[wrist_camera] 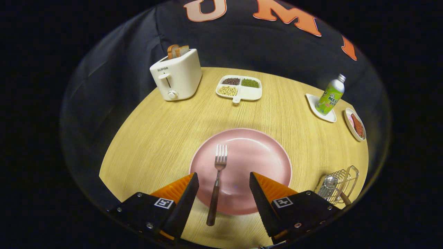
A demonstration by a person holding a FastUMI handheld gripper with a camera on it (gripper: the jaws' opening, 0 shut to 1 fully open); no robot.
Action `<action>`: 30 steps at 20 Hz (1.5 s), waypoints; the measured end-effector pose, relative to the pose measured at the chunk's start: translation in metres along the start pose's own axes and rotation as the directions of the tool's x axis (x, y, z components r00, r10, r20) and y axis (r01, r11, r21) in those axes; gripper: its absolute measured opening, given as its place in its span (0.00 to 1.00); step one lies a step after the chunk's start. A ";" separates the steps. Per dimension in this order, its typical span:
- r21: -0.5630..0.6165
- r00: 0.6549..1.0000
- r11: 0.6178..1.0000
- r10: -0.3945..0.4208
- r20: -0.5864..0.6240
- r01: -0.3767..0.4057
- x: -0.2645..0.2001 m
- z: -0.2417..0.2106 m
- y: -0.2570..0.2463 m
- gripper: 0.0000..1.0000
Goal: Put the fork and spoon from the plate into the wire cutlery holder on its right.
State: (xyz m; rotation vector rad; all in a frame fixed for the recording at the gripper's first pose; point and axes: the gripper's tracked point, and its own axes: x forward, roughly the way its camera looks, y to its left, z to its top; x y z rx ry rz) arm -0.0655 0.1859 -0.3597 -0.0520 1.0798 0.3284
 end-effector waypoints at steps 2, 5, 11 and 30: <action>-0.001 0.998 1.000 0.011 -0.055 -0.011 0.008 -0.010 0.003 0.87; -0.010 0.994 1.000 0.005 -0.113 -0.006 0.015 -0.021 0.003 0.81; 0.002 0.986 1.000 -0.008 -0.166 0.008 0.025 -0.033 0.002 0.60; 0.082 0.999 0.996 -0.018 -0.051 0.022 -0.009 -0.027 -0.026 0.06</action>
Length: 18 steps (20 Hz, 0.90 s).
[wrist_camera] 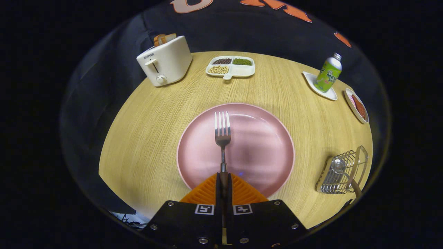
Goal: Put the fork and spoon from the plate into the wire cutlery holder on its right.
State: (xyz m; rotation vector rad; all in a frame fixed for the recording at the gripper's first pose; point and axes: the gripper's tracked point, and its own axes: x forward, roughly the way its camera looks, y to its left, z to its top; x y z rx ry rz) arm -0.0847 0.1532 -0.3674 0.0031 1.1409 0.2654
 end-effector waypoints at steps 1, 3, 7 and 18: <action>0.015 1.000 1.000 -0.005 0.006 0.005 -0.006 0.001 -0.006 0.05; 0.054 1.000 0.998 -0.016 0.009 0.016 -0.016 0.000 -0.018 0.06; 0.112 0.998 0.992 -0.058 0.033 0.054 -0.037 -0.001 -0.053 0.05; 0.224 0.986 0.962 -0.163 0.021 0.154 -0.099 -0.016 -0.142 0.06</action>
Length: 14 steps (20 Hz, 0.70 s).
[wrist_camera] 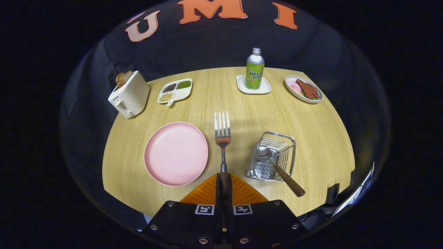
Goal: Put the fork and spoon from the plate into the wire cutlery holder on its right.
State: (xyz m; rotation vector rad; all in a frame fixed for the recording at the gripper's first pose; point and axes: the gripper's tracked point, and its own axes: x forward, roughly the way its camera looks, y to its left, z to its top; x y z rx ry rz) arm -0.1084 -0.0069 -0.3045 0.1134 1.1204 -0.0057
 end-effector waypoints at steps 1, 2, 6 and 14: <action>0.007 1.000 1.000 -0.011 -0.007 0.011 -0.001 0.000 -0.005 0.06; 0.015 1.000 1.000 -0.017 -0.017 0.017 -0.001 -0.001 -0.008 0.05; 0.017 0.998 0.999 -0.029 -0.052 0.030 -0.003 -0.007 -0.019 0.05; 0.007 0.994 0.998 -0.054 -0.091 0.055 -0.007 -0.010 -0.044 0.05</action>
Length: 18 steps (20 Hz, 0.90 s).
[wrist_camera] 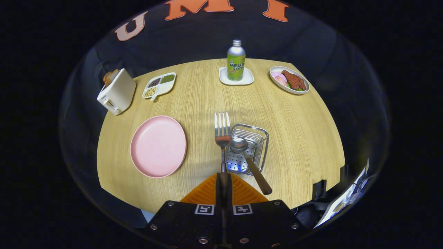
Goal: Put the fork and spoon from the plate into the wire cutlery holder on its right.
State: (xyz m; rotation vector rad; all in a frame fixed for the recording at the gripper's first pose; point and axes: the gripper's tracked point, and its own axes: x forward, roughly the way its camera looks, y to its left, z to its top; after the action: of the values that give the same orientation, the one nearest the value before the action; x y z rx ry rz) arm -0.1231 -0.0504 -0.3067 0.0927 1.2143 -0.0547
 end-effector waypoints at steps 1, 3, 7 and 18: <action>0.004 1.000 1.000 0.001 -0.012 -0.001 0.001 0.000 -0.003 0.06; 0.016 0.999 1.000 0.012 -0.052 -0.011 0.004 -0.006 -0.006 0.05; 0.030 0.994 0.999 0.029 -0.110 -0.026 0.004 -0.011 -0.012 0.06; -0.009 0.951 0.999 0.032 -0.307 -0.036 0.005 -0.020 -0.023 0.05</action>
State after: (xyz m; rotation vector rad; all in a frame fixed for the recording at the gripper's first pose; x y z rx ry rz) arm -0.1425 -0.0713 -0.3190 0.1121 1.5239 -0.0006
